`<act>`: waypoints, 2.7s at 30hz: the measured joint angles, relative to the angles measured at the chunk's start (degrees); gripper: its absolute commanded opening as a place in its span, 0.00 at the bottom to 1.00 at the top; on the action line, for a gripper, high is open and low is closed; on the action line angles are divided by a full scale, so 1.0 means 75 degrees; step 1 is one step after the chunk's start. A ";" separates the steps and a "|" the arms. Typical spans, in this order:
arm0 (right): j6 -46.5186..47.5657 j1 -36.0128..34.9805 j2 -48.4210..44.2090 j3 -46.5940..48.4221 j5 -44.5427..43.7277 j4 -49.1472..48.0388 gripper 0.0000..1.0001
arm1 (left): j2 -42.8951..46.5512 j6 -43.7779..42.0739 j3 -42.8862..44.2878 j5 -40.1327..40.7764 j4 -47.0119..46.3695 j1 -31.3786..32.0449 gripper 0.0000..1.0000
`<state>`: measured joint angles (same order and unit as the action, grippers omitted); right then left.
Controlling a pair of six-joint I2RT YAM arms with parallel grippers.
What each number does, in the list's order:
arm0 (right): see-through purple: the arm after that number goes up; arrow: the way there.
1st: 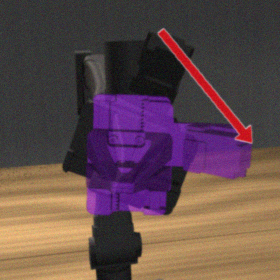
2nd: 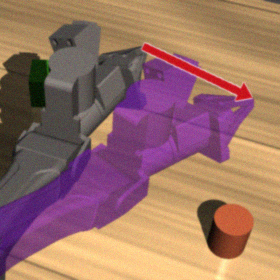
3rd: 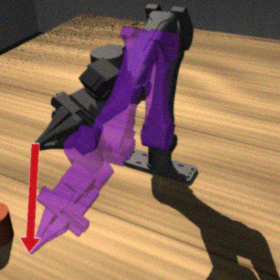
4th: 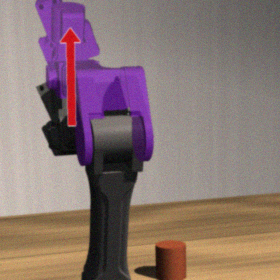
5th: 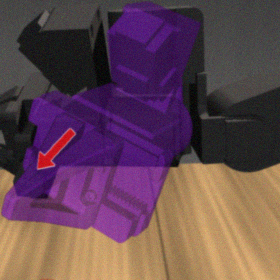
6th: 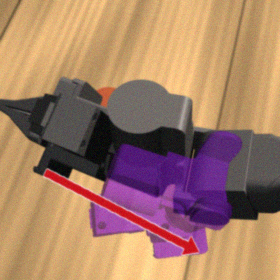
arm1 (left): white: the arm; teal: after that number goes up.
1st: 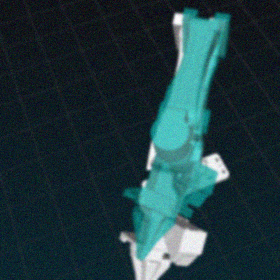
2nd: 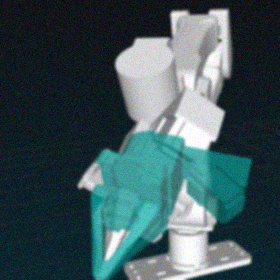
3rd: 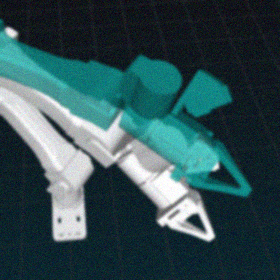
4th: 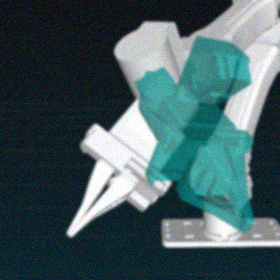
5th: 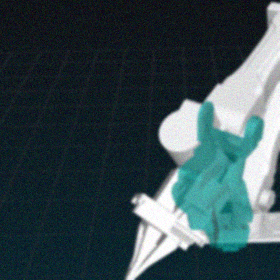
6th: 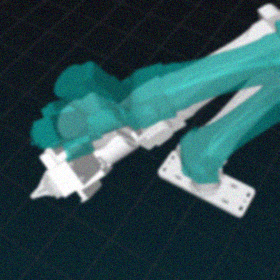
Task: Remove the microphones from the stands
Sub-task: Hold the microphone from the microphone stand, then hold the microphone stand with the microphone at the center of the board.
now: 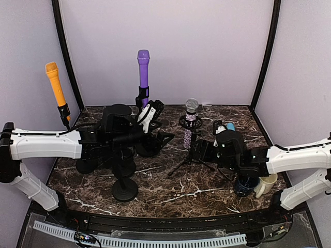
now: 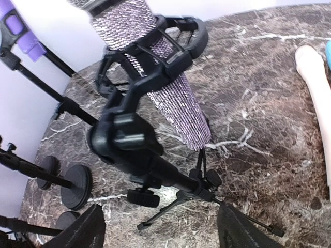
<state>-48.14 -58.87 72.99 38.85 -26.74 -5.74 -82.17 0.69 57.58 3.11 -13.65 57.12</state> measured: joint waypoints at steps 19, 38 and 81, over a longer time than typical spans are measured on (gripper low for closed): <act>0.0082 0.1649 -0.2022 -0.1480 0.1953 -0.1227 0.98 | 0.0085 0.0530 0.0227 -0.0090 0.0256 0.0000 0.74; 0.2920 0.2410 0.0877 0.3893 0.2396 0.2017 0.99 | -0.0076 0.1886 0.1204 -0.0463 0.0938 0.0000 0.77; 0.4348 0.1932 0.2022 0.4814 0.4619 0.2777 0.30 | -0.0644 0.1871 0.1422 -0.0959 0.1081 -0.0562 0.80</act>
<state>-15.53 -44.38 88.16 74.96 7.90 15.09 -87.00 14.72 68.25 -4.08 -5.54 52.90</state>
